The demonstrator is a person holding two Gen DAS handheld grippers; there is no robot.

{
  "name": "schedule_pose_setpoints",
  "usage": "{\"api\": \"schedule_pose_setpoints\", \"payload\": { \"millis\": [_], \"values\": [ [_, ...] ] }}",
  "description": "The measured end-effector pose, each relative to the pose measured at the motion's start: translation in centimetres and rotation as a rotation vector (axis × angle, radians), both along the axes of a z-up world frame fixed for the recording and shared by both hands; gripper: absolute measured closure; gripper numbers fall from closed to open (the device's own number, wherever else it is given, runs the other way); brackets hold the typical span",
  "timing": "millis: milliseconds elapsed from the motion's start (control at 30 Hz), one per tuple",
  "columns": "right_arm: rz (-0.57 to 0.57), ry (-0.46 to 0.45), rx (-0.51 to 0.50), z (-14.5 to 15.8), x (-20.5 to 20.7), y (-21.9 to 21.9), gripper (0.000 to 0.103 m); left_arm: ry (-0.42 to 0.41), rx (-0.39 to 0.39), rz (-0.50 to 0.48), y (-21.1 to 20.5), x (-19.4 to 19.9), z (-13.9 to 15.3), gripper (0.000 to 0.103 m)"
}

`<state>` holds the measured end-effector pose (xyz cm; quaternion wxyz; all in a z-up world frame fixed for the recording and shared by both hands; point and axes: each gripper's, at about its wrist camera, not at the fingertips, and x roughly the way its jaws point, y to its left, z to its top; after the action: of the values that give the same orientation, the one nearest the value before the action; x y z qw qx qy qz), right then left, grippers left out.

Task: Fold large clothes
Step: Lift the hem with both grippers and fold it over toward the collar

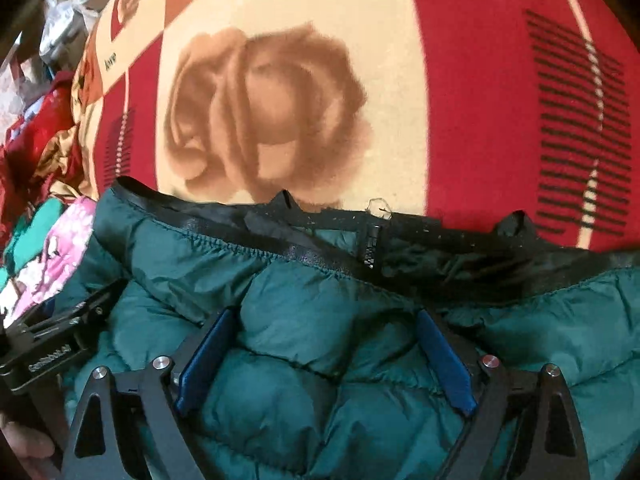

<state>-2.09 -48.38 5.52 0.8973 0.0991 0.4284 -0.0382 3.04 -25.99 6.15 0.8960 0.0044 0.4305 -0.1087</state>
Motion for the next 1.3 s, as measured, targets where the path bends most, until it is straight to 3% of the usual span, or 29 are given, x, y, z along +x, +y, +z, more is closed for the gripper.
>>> {"api": "schedule_pose_setpoints", "payload": {
  "millis": [133,267,367,433,533,633,733,1000,1200,1300],
  "values": [
    [-0.034,-0.109,0.042,3.6,-4.6,-2.6,0.013,-0.047,-0.021,-0.05,0.2,-1.6,2.6,0.003],
    [-0.116,-0.109,-0.052,4.8,-7.4,-6.3,0.013,-0.068,-0.022,-0.084,-0.9,-1.7,3.9,0.003],
    [-0.2,-0.053,-0.118,3.8,-8.5,-9.7,0.013,-0.031,0.014,-0.074,-2.1,-0.6,3.0,0.003],
    [-0.239,-0.043,-0.098,2.7,-9.4,-12.1,0.013,-0.009,0.055,-0.067,-2.6,0.0,1.8,0.003],
    [-0.255,0.0,-0.032,-0.1,-8.9,-13.8,0.01,-0.029,0.045,-0.056,-2.5,-0.1,1.1,0.003],
    [-0.251,-0.009,-0.064,-1.2,-7.9,-13.8,0.001,-0.03,0.037,-0.046,-2.5,0.0,0.8,0.002],
    [-0.244,0.009,-0.091,-1.4,-7.1,-13.3,0.0,-0.029,0.021,-0.039,-2.3,0.0,0.5,0.002],
    [-0.236,-0.101,-0.03,3.1,-12.2,-10.7,0.002,-0.052,-0.006,-0.043,-1.8,-0.4,0.3,0.002],
    [-0.192,-0.003,-0.157,-0.3,-11.9,-8.0,0.001,-0.07,0.001,-0.05,-1.5,-2.1,1.2,0.002],
    [-0.212,-0.001,-0.143,0.8,-12.2,-8.2,0.001,-0.088,0.004,-0.068,-1.0,-3.9,2.2,0.002]
  ]
}}
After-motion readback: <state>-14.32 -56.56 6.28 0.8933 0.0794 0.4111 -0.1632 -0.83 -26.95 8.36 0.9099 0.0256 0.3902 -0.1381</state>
